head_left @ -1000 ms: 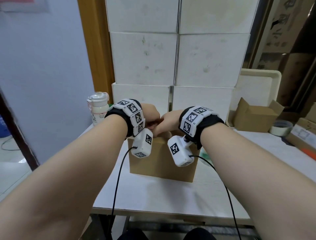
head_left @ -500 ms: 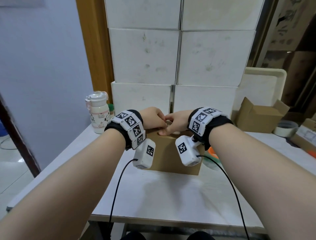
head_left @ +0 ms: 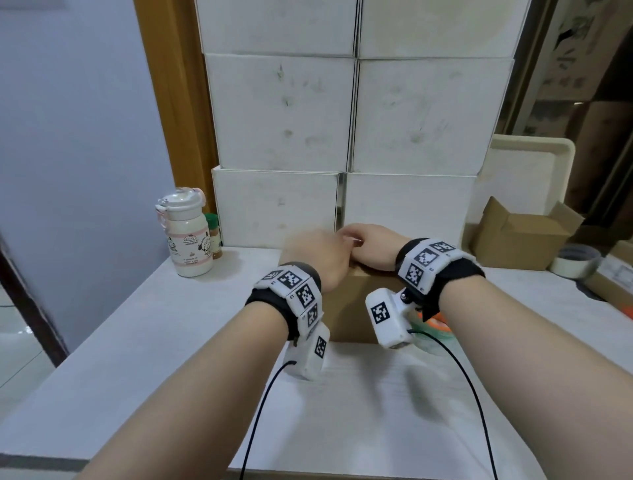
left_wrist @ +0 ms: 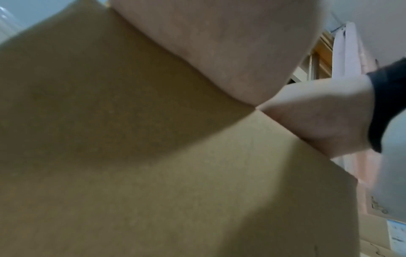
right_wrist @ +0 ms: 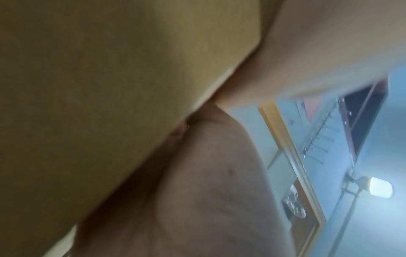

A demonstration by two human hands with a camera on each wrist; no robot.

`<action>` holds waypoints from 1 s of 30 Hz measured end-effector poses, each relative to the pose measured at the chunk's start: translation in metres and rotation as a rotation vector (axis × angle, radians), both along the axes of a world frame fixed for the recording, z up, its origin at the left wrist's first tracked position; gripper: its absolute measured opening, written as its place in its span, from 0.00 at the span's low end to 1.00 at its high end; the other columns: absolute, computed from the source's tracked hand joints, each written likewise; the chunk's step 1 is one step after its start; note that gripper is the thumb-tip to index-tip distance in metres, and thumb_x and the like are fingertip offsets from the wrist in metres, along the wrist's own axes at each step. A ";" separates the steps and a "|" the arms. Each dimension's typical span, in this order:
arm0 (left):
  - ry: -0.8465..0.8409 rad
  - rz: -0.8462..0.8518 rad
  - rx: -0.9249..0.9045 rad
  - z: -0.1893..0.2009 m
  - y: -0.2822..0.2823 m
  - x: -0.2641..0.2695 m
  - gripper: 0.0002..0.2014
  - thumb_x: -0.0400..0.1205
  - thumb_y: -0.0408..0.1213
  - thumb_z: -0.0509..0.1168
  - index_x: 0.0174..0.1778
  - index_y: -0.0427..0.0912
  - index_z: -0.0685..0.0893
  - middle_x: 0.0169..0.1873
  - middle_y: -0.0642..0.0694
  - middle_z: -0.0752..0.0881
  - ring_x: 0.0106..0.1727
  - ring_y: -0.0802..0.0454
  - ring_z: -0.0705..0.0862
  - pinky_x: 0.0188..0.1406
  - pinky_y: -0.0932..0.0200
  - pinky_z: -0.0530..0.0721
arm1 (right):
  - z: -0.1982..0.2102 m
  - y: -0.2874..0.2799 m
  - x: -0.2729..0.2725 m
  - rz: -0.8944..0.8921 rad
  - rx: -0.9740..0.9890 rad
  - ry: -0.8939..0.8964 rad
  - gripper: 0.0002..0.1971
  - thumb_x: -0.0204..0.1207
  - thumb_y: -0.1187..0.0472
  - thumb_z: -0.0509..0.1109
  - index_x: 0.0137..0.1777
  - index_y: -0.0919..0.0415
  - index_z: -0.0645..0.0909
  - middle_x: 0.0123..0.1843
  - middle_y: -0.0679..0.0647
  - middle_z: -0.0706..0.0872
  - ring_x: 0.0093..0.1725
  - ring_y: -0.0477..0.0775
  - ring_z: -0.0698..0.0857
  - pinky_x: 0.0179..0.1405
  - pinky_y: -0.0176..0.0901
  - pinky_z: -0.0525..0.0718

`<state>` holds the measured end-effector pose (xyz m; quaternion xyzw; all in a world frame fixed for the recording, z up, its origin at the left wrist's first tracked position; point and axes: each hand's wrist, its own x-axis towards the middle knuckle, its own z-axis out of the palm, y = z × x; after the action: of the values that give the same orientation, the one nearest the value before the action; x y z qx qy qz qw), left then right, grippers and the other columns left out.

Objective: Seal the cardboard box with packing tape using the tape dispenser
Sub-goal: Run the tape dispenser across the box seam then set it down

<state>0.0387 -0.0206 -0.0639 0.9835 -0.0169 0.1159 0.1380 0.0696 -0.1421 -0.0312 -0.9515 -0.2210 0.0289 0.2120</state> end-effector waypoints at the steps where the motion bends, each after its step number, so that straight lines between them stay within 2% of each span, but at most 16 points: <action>1: -0.010 0.002 0.013 -0.001 0.000 0.001 0.26 0.86 0.53 0.40 0.74 0.50 0.71 0.73 0.44 0.72 0.75 0.44 0.68 0.75 0.47 0.62 | -0.001 -0.008 0.003 -0.017 0.088 -0.004 0.21 0.81 0.60 0.61 0.74 0.57 0.72 0.74 0.55 0.77 0.74 0.54 0.74 0.70 0.39 0.68; 3: -0.028 0.003 0.038 -0.004 -0.002 0.002 0.26 0.86 0.55 0.39 0.73 0.51 0.73 0.73 0.45 0.73 0.74 0.45 0.68 0.74 0.48 0.62 | -0.006 -0.026 0.009 -0.124 0.289 -0.032 0.19 0.83 0.58 0.60 0.72 0.59 0.75 0.71 0.56 0.79 0.71 0.54 0.76 0.66 0.38 0.69; 5: -0.033 0.003 0.050 -0.004 -0.004 0.001 0.27 0.85 0.56 0.39 0.72 0.51 0.73 0.72 0.46 0.73 0.74 0.45 0.68 0.74 0.49 0.62 | -0.014 -0.044 0.016 -0.288 0.362 -0.098 0.18 0.85 0.58 0.55 0.67 0.65 0.78 0.67 0.60 0.82 0.67 0.58 0.78 0.63 0.41 0.71; 8: -0.028 0.008 0.068 -0.004 -0.005 0.002 0.26 0.85 0.56 0.40 0.72 0.51 0.73 0.72 0.46 0.73 0.74 0.45 0.68 0.73 0.49 0.62 | -0.029 -0.064 0.021 -0.447 0.273 -0.076 0.18 0.84 0.64 0.51 0.63 0.72 0.78 0.64 0.66 0.82 0.63 0.64 0.78 0.62 0.48 0.73; 11: -0.029 0.016 0.079 -0.005 -0.005 0.002 0.26 0.85 0.57 0.40 0.72 0.51 0.72 0.72 0.46 0.72 0.74 0.45 0.68 0.73 0.49 0.62 | -0.045 -0.077 0.022 -0.548 0.151 0.002 0.18 0.79 0.69 0.52 0.64 0.70 0.76 0.65 0.67 0.81 0.64 0.65 0.79 0.63 0.50 0.76; 14: -0.031 0.021 0.083 -0.004 -0.006 0.001 0.27 0.84 0.58 0.41 0.72 0.51 0.72 0.72 0.46 0.72 0.74 0.46 0.68 0.74 0.49 0.62 | -0.050 -0.081 0.018 -0.615 0.072 0.043 0.17 0.76 0.68 0.56 0.64 0.70 0.75 0.61 0.68 0.82 0.59 0.67 0.80 0.58 0.51 0.80; 17: -0.018 0.024 0.072 -0.003 -0.006 0.000 0.26 0.84 0.58 0.42 0.72 0.51 0.72 0.72 0.47 0.72 0.75 0.46 0.67 0.74 0.50 0.61 | -0.052 -0.084 0.014 -0.626 0.067 0.126 0.14 0.77 0.66 0.60 0.60 0.69 0.77 0.56 0.64 0.84 0.48 0.61 0.81 0.40 0.42 0.77; 20: -0.008 0.022 0.069 -0.002 -0.006 0.000 0.27 0.84 0.58 0.42 0.73 0.51 0.71 0.73 0.47 0.71 0.75 0.46 0.67 0.75 0.50 0.61 | -0.049 -0.088 0.006 -0.610 0.091 0.251 0.02 0.76 0.63 0.67 0.43 0.61 0.79 0.39 0.55 0.80 0.30 0.49 0.76 0.25 0.38 0.74; 21: -0.005 0.020 0.068 -0.002 -0.006 -0.001 0.27 0.84 0.58 0.42 0.73 0.51 0.71 0.73 0.47 0.71 0.75 0.46 0.67 0.75 0.49 0.61 | -0.045 -0.088 -0.002 -0.574 0.100 0.298 0.02 0.76 0.64 0.68 0.47 0.59 0.81 0.37 0.54 0.79 0.29 0.47 0.76 0.24 0.37 0.77; 22: -0.004 0.019 0.067 -0.002 -0.005 -0.001 0.27 0.84 0.58 0.42 0.74 0.51 0.71 0.73 0.47 0.71 0.75 0.46 0.67 0.75 0.49 0.61 | -0.041 -0.089 -0.010 -0.542 0.127 0.370 0.10 0.77 0.67 0.67 0.58 0.62 0.81 0.36 0.53 0.77 0.28 0.47 0.77 0.24 0.35 0.80; 23: -0.002 0.018 0.066 -0.002 -0.005 -0.001 0.27 0.84 0.58 0.42 0.74 0.52 0.71 0.73 0.47 0.71 0.75 0.47 0.67 0.75 0.49 0.61 | -0.035 -0.090 -0.015 -0.480 0.087 0.410 0.18 0.78 0.69 0.66 0.68 0.63 0.76 0.35 0.52 0.75 0.27 0.46 0.80 0.23 0.31 0.81; 24: -0.002 0.019 0.063 -0.001 -0.005 -0.001 0.27 0.84 0.58 0.42 0.74 0.52 0.71 0.73 0.47 0.71 0.75 0.47 0.67 0.75 0.49 0.61 | -0.034 -0.088 -0.020 -0.469 -0.062 0.411 0.23 0.77 0.68 0.68 0.71 0.59 0.72 0.33 0.50 0.73 0.27 0.47 0.81 0.25 0.30 0.81; 25: -0.002 0.019 0.061 -0.001 -0.005 -0.001 0.27 0.84 0.58 0.42 0.74 0.52 0.71 0.73 0.47 0.71 0.75 0.47 0.67 0.75 0.49 0.61 | -0.034 -0.090 -0.024 -0.457 -0.196 0.360 0.23 0.73 0.64 0.72 0.68 0.55 0.72 0.32 0.49 0.72 0.29 0.50 0.81 0.30 0.33 0.81; 27: 0.001 0.020 0.062 -0.001 -0.005 -0.001 0.27 0.84 0.58 0.42 0.74 0.52 0.70 0.74 0.47 0.71 0.76 0.47 0.66 0.75 0.50 0.60 | -0.047 -0.098 -0.027 -0.519 -0.423 0.275 0.16 0.69 0.59 0.75 0.53 0.60 0.74 0.30 0.49 0.72 0.30 0.51 0.77 0.36 0.39 0.80; 28: 0.002 0.021 0.063 -0.001 -0.005 -0.001 0.27 0.84 0.58 0.42 0.74 0.52 0.70 0.74 0.47 0.70 0.76 0.47 0.66 0.76 0.50 0.60 | -0.057 -0.104 -0.024 -0.554 -0.444 0.254 0.13 0.71 0.57 0.74 0.45 0.61 0.73 0.30 0.49 0.71 0.29 0.49 0.75 0.37 0.38 0.79; 30: 0.001 0.023 0.065 0.000 -0.006 -0.001 0.27 0.84 0.58 0.42 0.74 0.52 0.70 0.74 0.47 0.70 0.76 0.47 0.66 0.76 0.50 0.60 | -0.069 -0.111 -0.017 -0.640 -0.344 0.260 0.18 0.75 0.54 0.70 0.32 0.60 0.66 0.29 0.49 0.67 0.28 0.44 0.70 0.33 0.34 0.75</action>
<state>0.0375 -0.0262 -0.0642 0.9876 -0.0093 0.1164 0.1048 0.0529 -0.2529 -0.0998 -0.9825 0.1240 0.1181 0.0736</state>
